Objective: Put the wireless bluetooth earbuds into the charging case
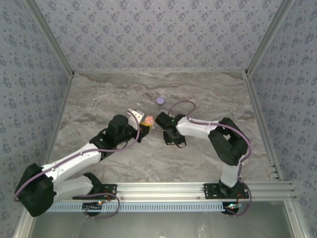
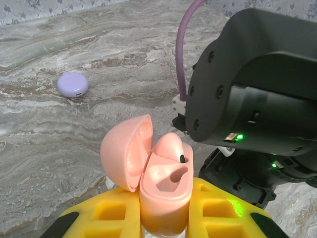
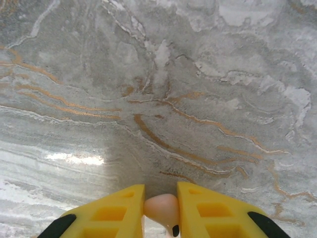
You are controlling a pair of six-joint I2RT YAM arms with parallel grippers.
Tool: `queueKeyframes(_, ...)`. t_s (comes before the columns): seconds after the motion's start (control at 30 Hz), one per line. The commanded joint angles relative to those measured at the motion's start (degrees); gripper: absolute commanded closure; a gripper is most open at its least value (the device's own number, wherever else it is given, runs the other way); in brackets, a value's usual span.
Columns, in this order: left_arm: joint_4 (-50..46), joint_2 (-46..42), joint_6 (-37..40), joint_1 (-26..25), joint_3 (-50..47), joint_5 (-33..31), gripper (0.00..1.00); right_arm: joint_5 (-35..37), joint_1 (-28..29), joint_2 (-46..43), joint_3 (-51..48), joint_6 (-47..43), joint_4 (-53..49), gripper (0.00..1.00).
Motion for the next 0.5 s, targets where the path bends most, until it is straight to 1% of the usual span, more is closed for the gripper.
queueKeyframes(0.0, 0.9, 0.7, -0.3, -0.3, 1.9, -0.9, 0.9, 0.4, -0.5, -2.0, -2.1, -0.7, 0.8, 0.76)
queueKeyframes(0.2, 1.3, 2.7, -1.9, -0.3, 1.7, -1.6, 0.9, -0.2, -1.7, -5.6, -4.8, -1.0, 4.2, 0.77)
queueKeyframes(0.47, 5.2, 6.3, -4.0, -0.3, -0.1, -1.3, 0.91, -2.2, -4.4, -12.7, -8.7, -2.2, 9.8, 0.77)
